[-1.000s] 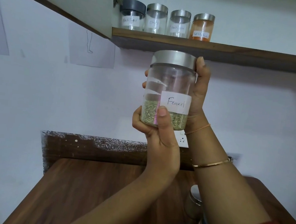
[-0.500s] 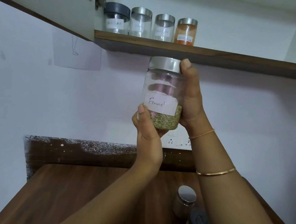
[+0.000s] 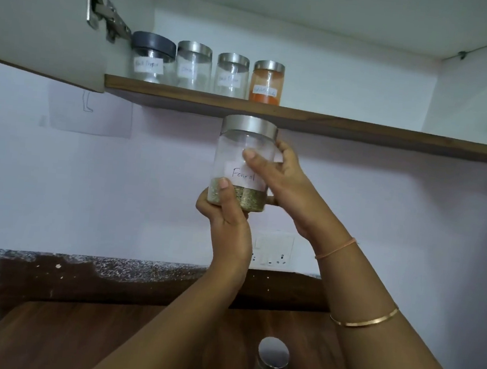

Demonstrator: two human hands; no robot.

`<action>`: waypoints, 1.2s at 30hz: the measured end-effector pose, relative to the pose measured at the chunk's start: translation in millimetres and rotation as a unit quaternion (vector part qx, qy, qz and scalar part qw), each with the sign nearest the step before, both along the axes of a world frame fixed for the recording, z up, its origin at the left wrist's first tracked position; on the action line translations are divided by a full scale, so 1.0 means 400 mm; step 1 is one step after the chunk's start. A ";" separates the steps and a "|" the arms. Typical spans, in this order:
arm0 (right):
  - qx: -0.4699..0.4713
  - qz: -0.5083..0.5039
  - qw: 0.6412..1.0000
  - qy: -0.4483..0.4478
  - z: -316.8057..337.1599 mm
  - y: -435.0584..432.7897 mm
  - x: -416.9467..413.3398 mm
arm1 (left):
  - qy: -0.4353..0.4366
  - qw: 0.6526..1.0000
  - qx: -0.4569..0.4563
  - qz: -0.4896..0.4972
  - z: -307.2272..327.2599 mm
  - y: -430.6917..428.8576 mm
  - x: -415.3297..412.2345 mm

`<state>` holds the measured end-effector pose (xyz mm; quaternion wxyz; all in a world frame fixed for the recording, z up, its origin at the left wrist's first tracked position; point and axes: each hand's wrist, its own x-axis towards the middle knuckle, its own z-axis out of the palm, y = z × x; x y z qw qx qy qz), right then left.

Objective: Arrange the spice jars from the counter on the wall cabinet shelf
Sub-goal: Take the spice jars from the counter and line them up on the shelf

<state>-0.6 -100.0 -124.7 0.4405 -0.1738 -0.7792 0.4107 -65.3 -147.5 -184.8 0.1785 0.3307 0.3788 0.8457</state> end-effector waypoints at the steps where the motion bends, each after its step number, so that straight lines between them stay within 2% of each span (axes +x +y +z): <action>1: 0.012 -0.007 1.000 -0.008 0.001 0.003 0.003 | 0.009 1.000 -0.001 0.002 0.005 0.013 0.005; 8: 0.050 -0.068 0.994 0.075 0.050 0.071 0.035 | 0.062 0.998 0.001 0.020 0.067 0.109 0.048; 13: 0.094 -0.111 0.980 0.134 0.119 0.142 0.065 | 0.172 0.975 0.051 0.130 0.157 0.152 0.059; 16: 0.133 -0.152 0.966 0.159 0.169 0.174 0.083 | 0.283 0.930 0.066 0.226 0.217 0.185 0.036; 19: 0.201 -0.205 0.947 0.145 0.218 0.204 0.098 | 0.399 0.866 0.017 0.303 0.278 0.226 0.002; 23: 0.232 -0.236 0.935 0.129 0.280 0.246 0.097 | 0.536 0.731 -0.134 0.400 0.307 0.302 -0.083; 25: 0.226 -0.245 0.935 0.123 0.305 0.270 0.088 | 0.593 0.656 -0.156 0.439 0.298 0.324 -0.125; 26: 0.223 -0.247 0.936 0.116 0.313 0.282 0.083 | 0.606 0.634 -0.146 0.458 0.295 0.331 -0.139; 32: 0.190 -0.238 0.950 0.075 0.344 0.364 0.049 | 0.561 0.625 -0.040 0.542 0.297 0.374 -0.161; 36: 0.163 -0.234 0.958 0.033 0.363 0.421 0.024 | 0.527 0.624 -0.003 0.577 0.289 0.407 -0.165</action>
